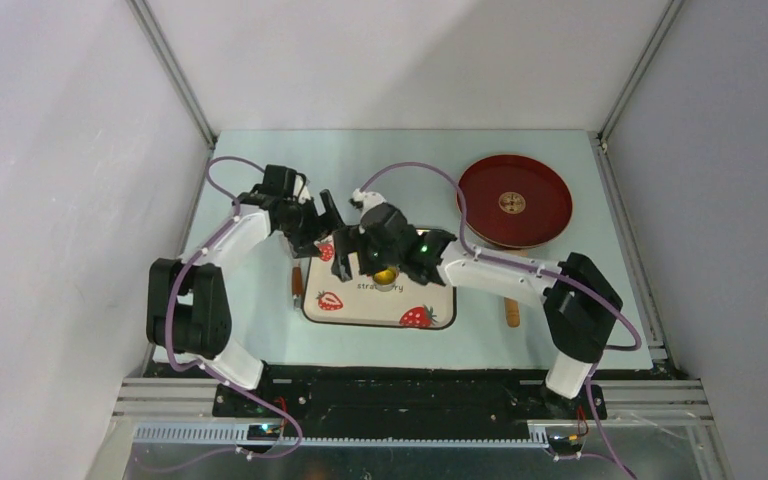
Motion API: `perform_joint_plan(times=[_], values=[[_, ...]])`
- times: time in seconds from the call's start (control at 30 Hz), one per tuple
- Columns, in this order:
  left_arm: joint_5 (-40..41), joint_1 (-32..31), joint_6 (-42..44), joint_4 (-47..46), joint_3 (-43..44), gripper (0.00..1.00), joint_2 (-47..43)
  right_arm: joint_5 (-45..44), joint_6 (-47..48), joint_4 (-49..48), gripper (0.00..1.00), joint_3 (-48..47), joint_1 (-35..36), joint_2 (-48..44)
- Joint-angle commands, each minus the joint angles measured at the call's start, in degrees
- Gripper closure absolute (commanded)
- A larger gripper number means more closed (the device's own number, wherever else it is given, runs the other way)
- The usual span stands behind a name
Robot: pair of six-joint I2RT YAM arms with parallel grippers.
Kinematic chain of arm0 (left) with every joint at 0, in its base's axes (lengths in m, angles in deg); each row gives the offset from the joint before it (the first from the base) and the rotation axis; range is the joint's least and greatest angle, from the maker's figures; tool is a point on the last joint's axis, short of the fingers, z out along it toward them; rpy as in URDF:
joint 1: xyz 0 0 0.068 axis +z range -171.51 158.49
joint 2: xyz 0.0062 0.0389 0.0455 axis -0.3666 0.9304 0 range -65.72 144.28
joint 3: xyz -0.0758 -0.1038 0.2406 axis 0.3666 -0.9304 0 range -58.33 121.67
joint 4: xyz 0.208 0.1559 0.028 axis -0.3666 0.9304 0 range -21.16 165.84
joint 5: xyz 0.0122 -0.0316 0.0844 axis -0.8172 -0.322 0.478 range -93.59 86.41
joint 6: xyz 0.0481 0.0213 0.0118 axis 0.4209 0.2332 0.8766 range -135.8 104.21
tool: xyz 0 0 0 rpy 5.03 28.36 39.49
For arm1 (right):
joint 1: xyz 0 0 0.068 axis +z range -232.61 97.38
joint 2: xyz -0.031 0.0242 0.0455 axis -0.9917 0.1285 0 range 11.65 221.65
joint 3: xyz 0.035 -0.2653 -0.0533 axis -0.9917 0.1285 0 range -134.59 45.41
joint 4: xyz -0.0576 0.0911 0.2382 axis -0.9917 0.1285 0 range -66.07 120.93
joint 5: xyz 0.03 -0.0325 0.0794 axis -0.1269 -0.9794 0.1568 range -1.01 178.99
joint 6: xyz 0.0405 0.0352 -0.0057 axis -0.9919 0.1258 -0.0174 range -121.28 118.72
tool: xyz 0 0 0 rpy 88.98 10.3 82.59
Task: Roll out the dumpling wrappers from the dough
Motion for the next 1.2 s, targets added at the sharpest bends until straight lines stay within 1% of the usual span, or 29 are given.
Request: perform_joint_plan(times=[0.0, 0.03, 0.1, 0.2, 0.3, 0.43, 0.6, 0.73, 0.77, 0.87, 1.03, 1.17], values=[[-6.8, 0.5, -4.7, -0.5, 2.1, 0.01, -0.1, -25.7, 8.4, -7.6, 0.05, 1.4, 5.2, -3.0], [-7.3, 0.6, -5.1, -0.4, 2.0, 0.01, -0.1, -29.7, 8.8, -8.0, 0.04, 1.4, 6.2, -2.8], [-8.6, 1.1, -5.4, -0.5, 1.3, 0.01, -0.3, -32.5, 8.8, -9.4, 0.03, 1.4, 6.4, -2.2], [-10.0, 2.1, -5.5, -0.4, -0.2, 0.01, -1.2, -32.7, 8.5, -12.0, 0.04, 1.4, 5.8, -0.8], [-11.1, 2.8, -5.4, -0.5, -1.4, 0.01, -2.2, -31.2, 7.0, -12.5, 0.05, 1.4, 4.4, 1.0], [-12.7, 3.7, -5.3, -0.4, -2.9, 0.01, -2.9, -28.4, 6.6, -17.2, 0.08, 1.3, 3.2, 3.3], [-13.9, 4.9, -4.9, -0.4, -3.8, 0.01, -2.6, -25.5, 9.1, -21.4, 0.1, 0.6, 3.7, 5.9], [-15.7, 6.6, -4.5, -0.5, -3.9, 0.01, -2.0, -25.0, 10.5, -22.5, 0.12, 0.5, 4.3, 6.8], [-16.4, 6.8, -4.3, -0.5, -3.9, 0.01, -2.0, -24.9, 10.5, -23.0, 0.13, 0.5, 4.3, 7.0], [-17.0, 6.9, -4.2, -0.5, -4.1, 0.01, -2.5, -25.1, 9.4, -24.3, 0.23, 0.4, 3.8, 8.0], [-17.5, 7.0, -4.0, -0.5, -4.9, 0.01, -3.0, -26.1, 8.6, -22.8, 0.28, -2.9, 3.1, 10.5], [-18.2, 7.1, -3.7, -0.4, -5.5, 0.01, -3.4, -27.0, 8.3, -21.4, 0.37, -5.4, 2.8, 12.4]])
